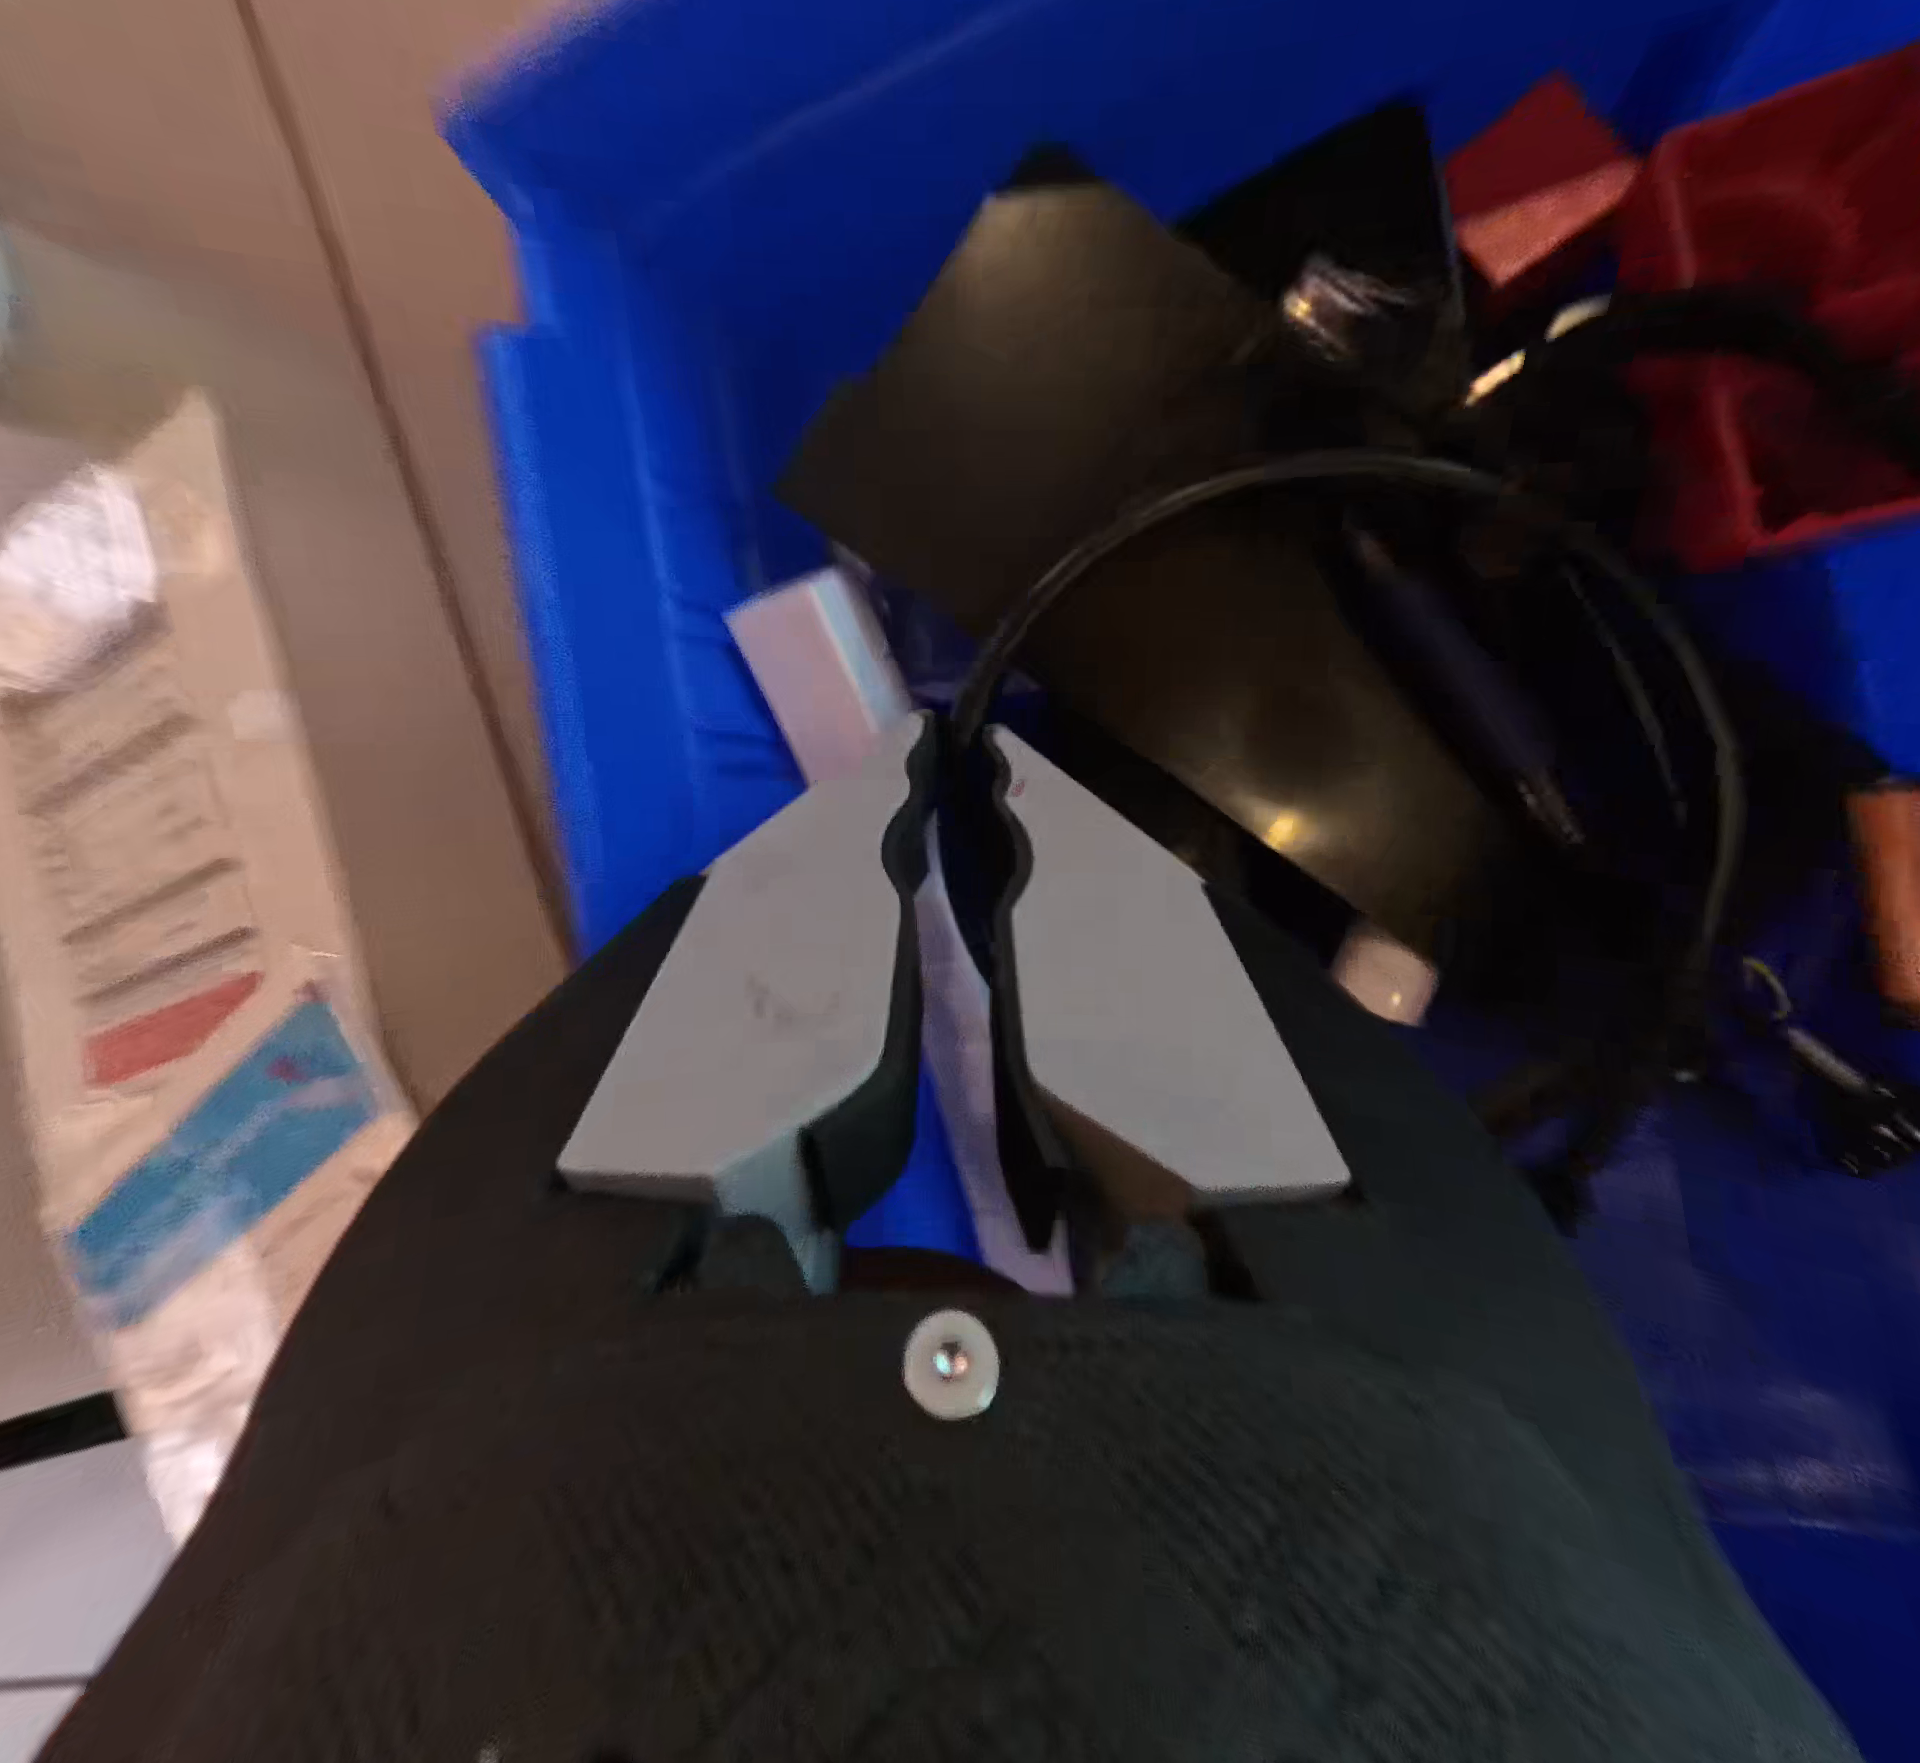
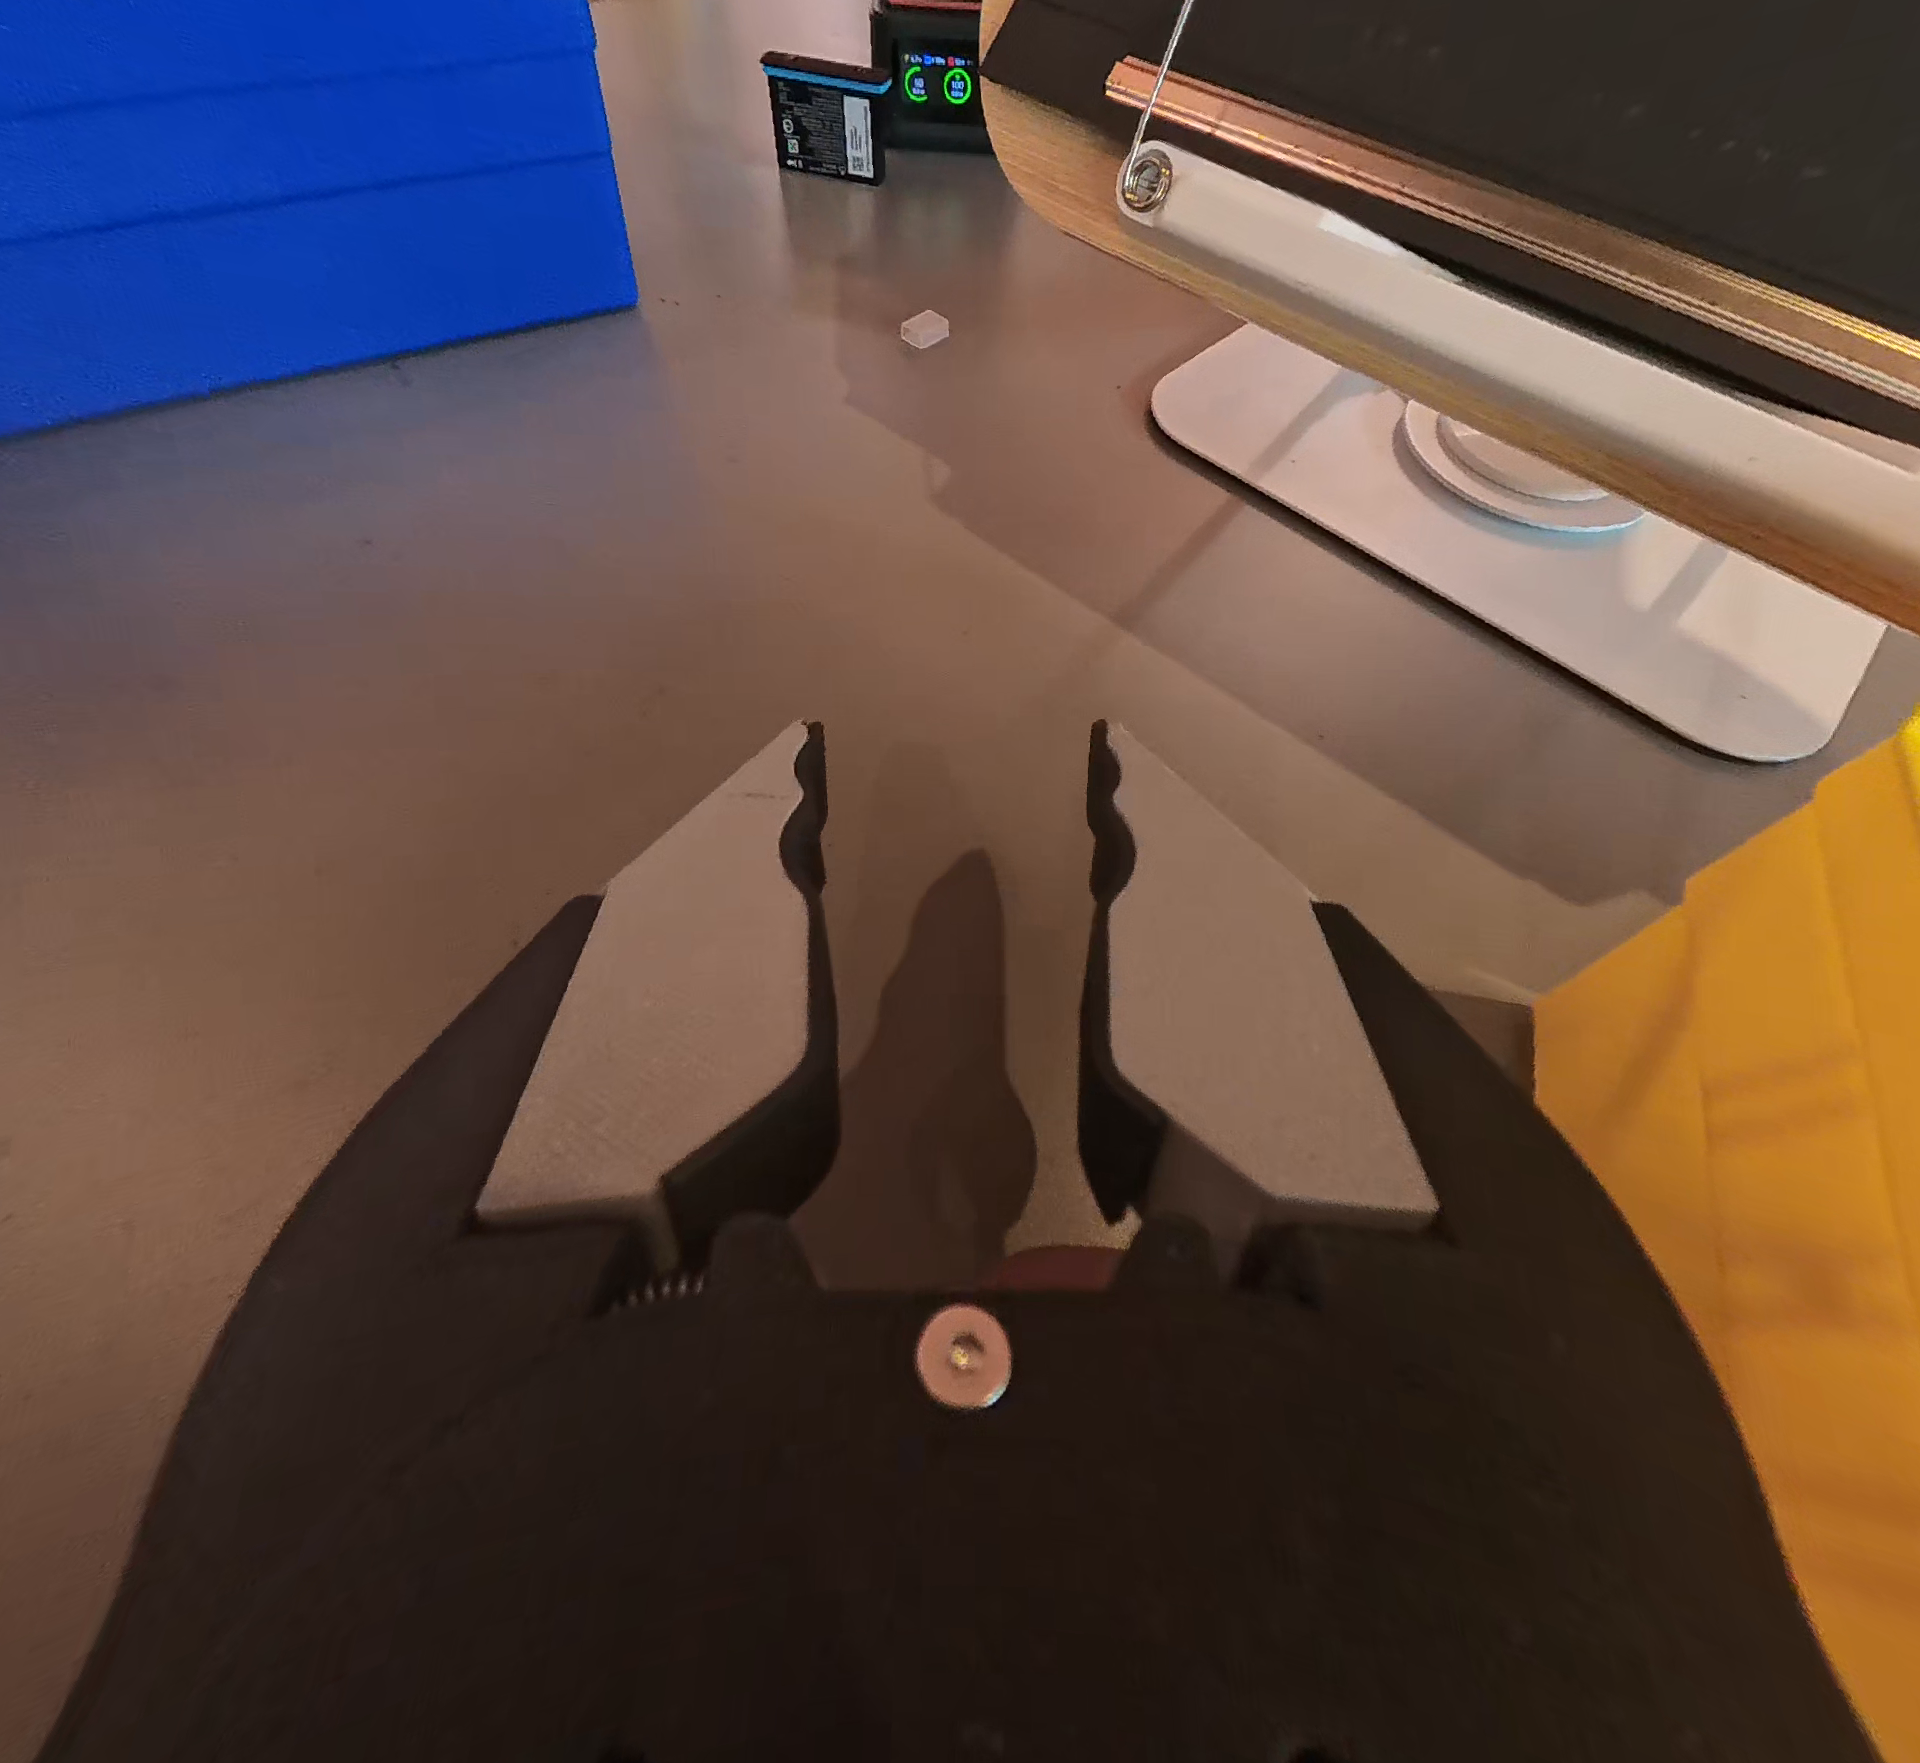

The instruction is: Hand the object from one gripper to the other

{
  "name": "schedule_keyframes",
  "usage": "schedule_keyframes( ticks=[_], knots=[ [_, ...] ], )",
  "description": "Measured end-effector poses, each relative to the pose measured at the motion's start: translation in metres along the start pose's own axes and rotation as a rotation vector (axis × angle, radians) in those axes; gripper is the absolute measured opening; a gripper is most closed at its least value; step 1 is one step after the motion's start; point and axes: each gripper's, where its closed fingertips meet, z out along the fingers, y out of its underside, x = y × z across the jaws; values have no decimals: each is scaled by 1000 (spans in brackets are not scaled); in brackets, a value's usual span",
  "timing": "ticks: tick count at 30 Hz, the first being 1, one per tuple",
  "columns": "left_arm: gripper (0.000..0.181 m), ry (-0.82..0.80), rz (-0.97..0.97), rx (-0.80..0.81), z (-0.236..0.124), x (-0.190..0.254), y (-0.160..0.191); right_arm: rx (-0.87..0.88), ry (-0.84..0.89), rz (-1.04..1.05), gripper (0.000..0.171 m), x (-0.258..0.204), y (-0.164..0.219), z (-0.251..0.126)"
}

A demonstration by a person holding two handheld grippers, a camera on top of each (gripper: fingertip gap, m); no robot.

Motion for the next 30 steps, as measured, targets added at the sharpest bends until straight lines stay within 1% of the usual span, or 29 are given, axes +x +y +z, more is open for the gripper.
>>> schedule_keyframes(
  ticks=[1,3,6,8,9,10,12,13,15,17,19,21,22,24,25,27,28,29,30],
  knots=[
    [4,-62,33,46,-12,-9,-15,4,-3,3,46,0,0,-1],
    [3,-192,59,189,-52,-28,-55,7,-8,9,46,-1,-1,-1],
    [4,-394,128,412,-131,-47,-116,3,-8,2,46,-1,0,-1],
    [3,-444,154,553,-184,-43,-152,6,-17,-6,47,-4,-1,-1],
    [3,-432,158,635,-208,-33,-169,20,-31,-11,48,-6,-3,-2],
    [3,-386,148,704,-229,-18,-184,45,-57,-14,51,-11,-7,-3],
    [3,-249,141,805,-253,25,-208,122,-157,-3,55,-27,-19,-9],
    [3,-203,152,850,-260,49,-218,175,-234,16,58,-38,-29,-15],
    [3,-105,169,918,-257,102,-233,299,-382,70,63,-54,-49,-33],
    [2,-8,173,959,-235,154,-242,398,-473,124,75,-59,-64,-51],
    [3,97,167,965,-196,202,-245,463,-536,164,85,-59,-71,-66],
    [3,182,158,943,-152,241,-245,490,-580,187,87,-59,-72,-74],
    [3,207,158,929,-131,256,-245,483,-600,192,85,-59,-70,-76],
    [3,247,152,919,-96,277,-248,433,-614,177,68,-61,-60,-73],
    [3,293,145,932,-85,288,-251,392,-600,156,64,-62,-53,-68],
    [3,361,125,971,-72,301,-259,341,-576,102,32,-64,-42,-60],
    [3,391,129,999,-70,306,-263,331,-559,87,21,-62,-39,-56],
    [3,407,142,1032,-68,310,-267,318,-548,80,14,-62,-36,-53],
    [3,406,152,1048,-63,311,-269,300,-540,81,12,-61,-33,-49]
  ],
)
